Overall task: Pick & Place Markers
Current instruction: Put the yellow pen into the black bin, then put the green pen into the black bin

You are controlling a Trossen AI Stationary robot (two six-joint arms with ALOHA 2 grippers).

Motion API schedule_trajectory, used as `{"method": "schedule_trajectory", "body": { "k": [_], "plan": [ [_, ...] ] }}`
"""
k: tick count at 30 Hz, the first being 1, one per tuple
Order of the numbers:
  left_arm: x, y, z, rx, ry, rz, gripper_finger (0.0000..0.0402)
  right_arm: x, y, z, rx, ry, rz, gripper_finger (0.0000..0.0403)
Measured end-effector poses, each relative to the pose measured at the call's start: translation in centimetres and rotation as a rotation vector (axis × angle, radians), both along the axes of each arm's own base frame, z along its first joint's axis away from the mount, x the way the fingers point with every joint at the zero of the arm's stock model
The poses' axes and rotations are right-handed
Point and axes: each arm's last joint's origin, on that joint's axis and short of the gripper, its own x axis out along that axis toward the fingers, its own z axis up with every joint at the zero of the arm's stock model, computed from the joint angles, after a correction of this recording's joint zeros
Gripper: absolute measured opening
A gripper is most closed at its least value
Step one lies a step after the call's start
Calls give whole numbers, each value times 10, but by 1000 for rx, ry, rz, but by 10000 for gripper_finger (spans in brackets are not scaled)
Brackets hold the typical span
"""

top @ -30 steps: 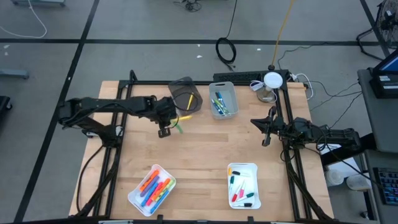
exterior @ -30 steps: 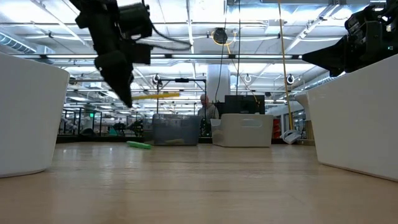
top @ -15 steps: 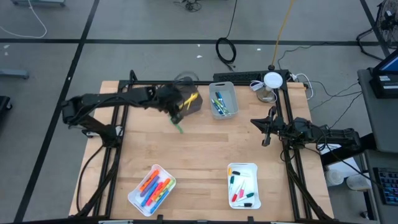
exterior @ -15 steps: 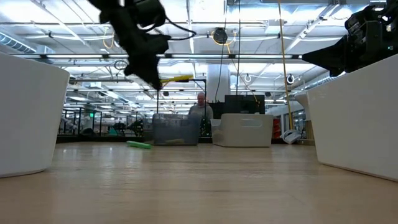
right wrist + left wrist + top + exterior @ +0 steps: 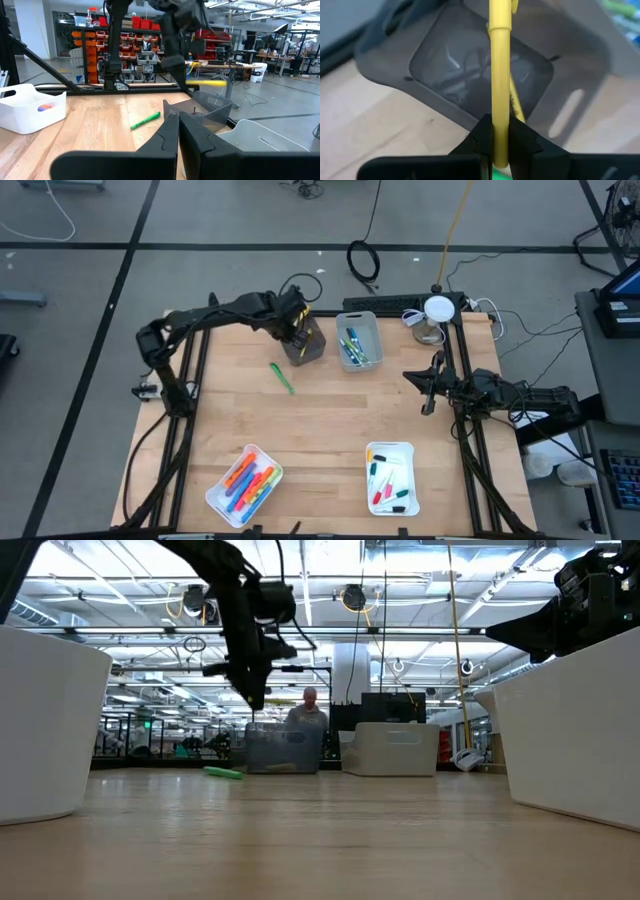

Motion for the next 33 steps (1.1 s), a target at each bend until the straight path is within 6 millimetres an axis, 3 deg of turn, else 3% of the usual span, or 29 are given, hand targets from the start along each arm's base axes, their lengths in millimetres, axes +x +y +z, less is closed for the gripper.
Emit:
{"method": "schedule_trajectory", "body": {
  "k": [3,7,13,16,19,26,33],
  "plan": [
    [4,7,-16,-46,23,12,33,0,0,0,0,0,0,0],
    [6,11,-29,-80,50,16,72,0,0,0,0,0,0,0],
    [5,10,-25,-65,56,-42,132,0,0,0,0,0,0,0],
    [1,5,-16,-67,56,-164,151,0,0,0,0,0,0,0],
    [-6,-5,-6,-94,75,-303,161,0,0,0,0,0,0,0],
    [-15,-40,18,-96,125,-451,165,0,0,0,0,0,0,0],
    [-5,-78,6,-84,184,-733,165,0,0,0,0,0,0,0]
  ]
}}
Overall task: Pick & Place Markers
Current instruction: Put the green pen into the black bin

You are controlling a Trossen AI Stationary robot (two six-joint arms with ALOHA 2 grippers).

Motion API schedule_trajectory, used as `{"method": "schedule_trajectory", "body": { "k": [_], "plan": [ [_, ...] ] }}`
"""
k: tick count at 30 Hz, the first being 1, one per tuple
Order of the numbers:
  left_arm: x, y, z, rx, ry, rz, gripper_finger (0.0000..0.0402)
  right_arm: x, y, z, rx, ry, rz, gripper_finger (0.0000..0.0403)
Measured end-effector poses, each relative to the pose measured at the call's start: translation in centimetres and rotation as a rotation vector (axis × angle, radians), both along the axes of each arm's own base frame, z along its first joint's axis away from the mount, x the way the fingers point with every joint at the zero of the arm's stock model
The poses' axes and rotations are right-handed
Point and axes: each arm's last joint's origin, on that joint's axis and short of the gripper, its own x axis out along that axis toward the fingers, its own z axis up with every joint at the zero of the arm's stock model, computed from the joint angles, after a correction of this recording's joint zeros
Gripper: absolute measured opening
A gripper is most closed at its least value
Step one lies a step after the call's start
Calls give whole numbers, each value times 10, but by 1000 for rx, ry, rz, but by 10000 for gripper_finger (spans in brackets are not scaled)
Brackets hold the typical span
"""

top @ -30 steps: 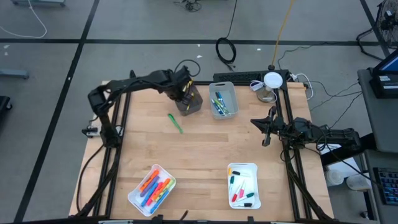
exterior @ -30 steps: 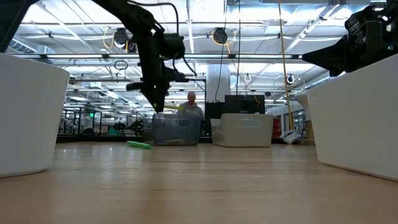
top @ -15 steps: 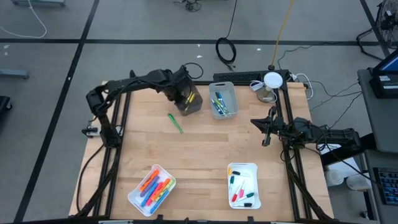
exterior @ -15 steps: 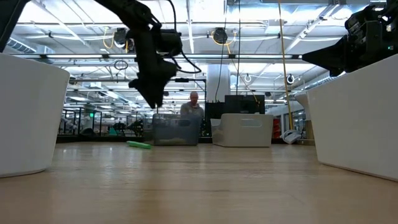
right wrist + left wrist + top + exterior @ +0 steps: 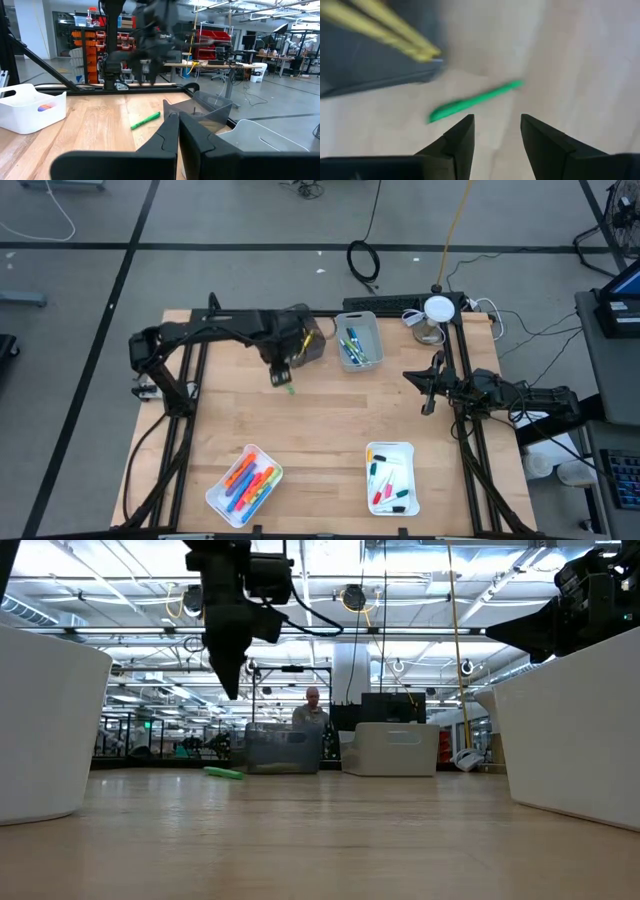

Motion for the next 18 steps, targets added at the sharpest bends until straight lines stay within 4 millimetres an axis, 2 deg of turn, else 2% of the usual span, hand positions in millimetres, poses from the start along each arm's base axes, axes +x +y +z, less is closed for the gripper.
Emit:
{"method": "schedule_trajectory", "body": {
  "k": [3,7,12,18],
  "plan": [
    [5,-13,-19,-23,-30,-74,165,0,0,0,0,0,0,0],
    [8,-21,-46,48,-78,-85,165,0,0,0,0,0,0,0],
    [7,-22,-78,88,-180,40,166,0,0,0,0,0,0,0],
    [-7,-24,-105,105,-164,137,166,0,0,0,0,0,0,0]
  ]
}}
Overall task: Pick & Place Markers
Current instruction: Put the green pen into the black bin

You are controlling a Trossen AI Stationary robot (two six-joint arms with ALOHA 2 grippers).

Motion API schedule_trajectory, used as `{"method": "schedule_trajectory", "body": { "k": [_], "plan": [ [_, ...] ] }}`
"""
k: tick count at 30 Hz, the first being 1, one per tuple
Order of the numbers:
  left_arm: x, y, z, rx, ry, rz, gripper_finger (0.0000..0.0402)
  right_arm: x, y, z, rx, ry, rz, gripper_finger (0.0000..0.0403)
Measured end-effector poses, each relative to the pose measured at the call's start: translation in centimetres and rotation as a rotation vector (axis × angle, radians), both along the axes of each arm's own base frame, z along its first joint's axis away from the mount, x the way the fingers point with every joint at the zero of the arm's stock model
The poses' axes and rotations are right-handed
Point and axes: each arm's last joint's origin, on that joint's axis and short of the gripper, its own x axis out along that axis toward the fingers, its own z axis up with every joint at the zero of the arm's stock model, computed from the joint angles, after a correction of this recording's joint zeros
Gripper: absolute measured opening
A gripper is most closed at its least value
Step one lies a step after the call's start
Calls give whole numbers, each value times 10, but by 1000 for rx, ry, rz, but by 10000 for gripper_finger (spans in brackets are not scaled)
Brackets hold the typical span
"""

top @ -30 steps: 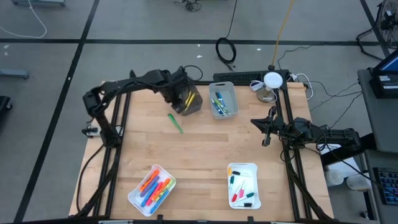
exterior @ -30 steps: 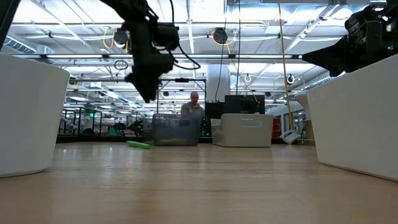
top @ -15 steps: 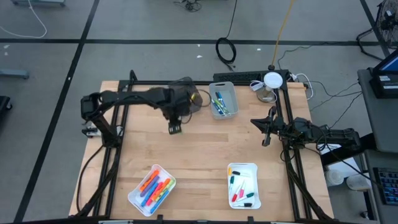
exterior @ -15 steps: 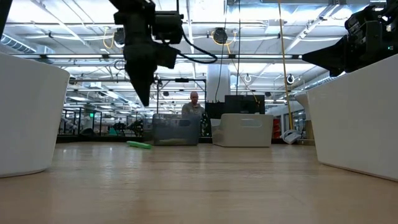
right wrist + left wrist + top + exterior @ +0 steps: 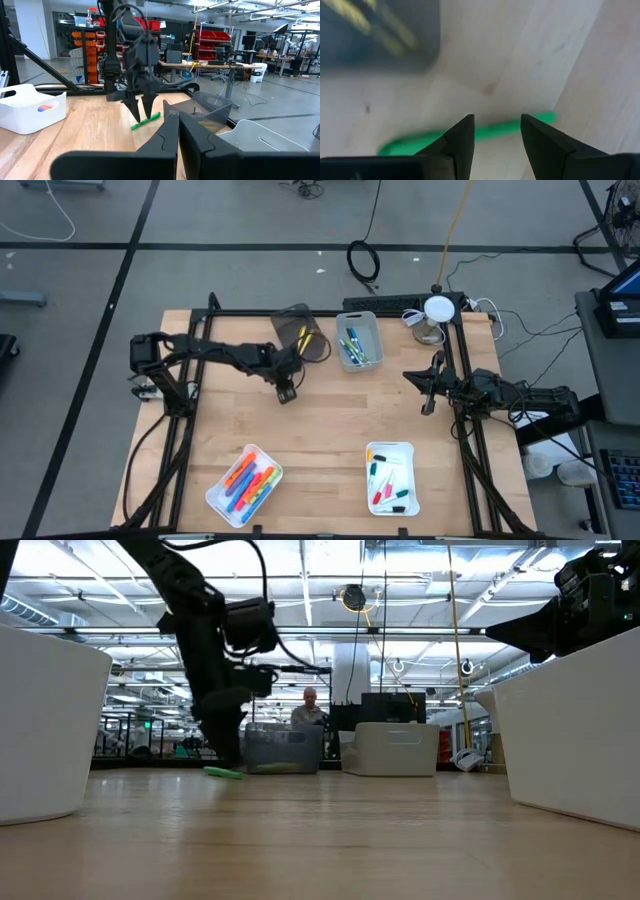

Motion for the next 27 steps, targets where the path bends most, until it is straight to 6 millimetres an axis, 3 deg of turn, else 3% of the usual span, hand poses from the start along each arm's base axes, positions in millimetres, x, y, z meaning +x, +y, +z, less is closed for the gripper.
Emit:
{"method": "schedule_trajectory", "body": {
  "k": [8,14,19,27],
  "plan": [
    [-14,-4,-9,-61,89,109,166,0,0,0,0,0,0,0],
    [-30,-10,-12,-161,260,122,166,0,0,0,0,0,0,0],
    [-40,-12,-10,-181,384,180,166,0,0,0,0,0,1,0],
    [-44,-23,9,-113,362,106,166,0,0,0,0,0,0,0]
  ]
}}
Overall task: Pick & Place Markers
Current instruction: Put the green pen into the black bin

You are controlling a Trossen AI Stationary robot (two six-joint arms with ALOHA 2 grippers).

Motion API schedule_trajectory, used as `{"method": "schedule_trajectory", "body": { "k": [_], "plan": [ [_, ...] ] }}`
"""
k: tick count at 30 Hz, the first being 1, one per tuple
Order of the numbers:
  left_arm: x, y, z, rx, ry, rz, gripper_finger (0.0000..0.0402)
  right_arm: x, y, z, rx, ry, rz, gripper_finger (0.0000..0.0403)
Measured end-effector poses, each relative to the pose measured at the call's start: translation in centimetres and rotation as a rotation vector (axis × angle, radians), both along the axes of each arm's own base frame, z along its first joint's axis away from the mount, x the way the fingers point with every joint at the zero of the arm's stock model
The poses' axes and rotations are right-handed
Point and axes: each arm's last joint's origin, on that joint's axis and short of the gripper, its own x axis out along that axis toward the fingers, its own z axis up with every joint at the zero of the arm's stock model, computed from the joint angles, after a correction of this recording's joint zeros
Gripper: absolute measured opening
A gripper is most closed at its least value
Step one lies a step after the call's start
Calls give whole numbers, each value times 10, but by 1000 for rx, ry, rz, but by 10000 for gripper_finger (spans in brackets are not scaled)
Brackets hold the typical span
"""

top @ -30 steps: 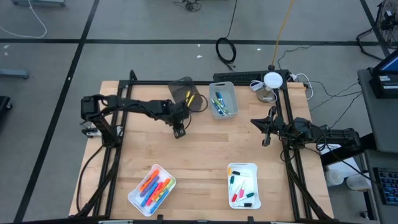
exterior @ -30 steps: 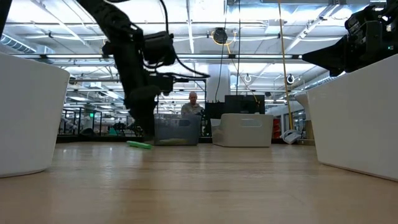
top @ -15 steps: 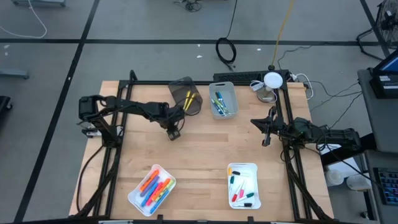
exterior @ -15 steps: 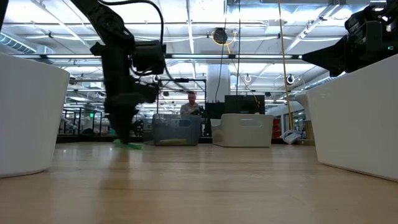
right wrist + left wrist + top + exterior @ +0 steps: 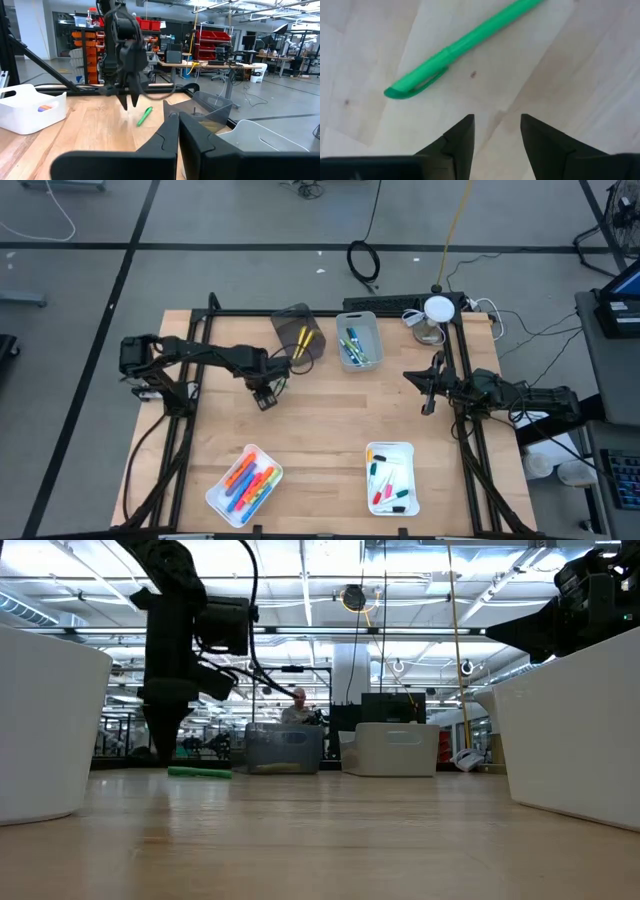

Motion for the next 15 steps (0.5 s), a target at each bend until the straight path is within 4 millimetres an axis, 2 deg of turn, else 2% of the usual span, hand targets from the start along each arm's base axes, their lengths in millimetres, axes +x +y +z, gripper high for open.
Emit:
{"method": "schedule_trajectory", "body": {
  "k": [4,8,11,15],
  "plan": [
    [-3,-1,15,60,-62,-88,166,0,0,0,0,1,0,0],
    [-4,4,25,226,-64,-237,166,0,0,0,0,2,0,0],
    [-4,5,26,273,-19,-402,166,0,0,0,0,2,0,0],
    [5,11,21,311,-48,-465,166,0,0,0,0,2,0,0]
  ]
}}
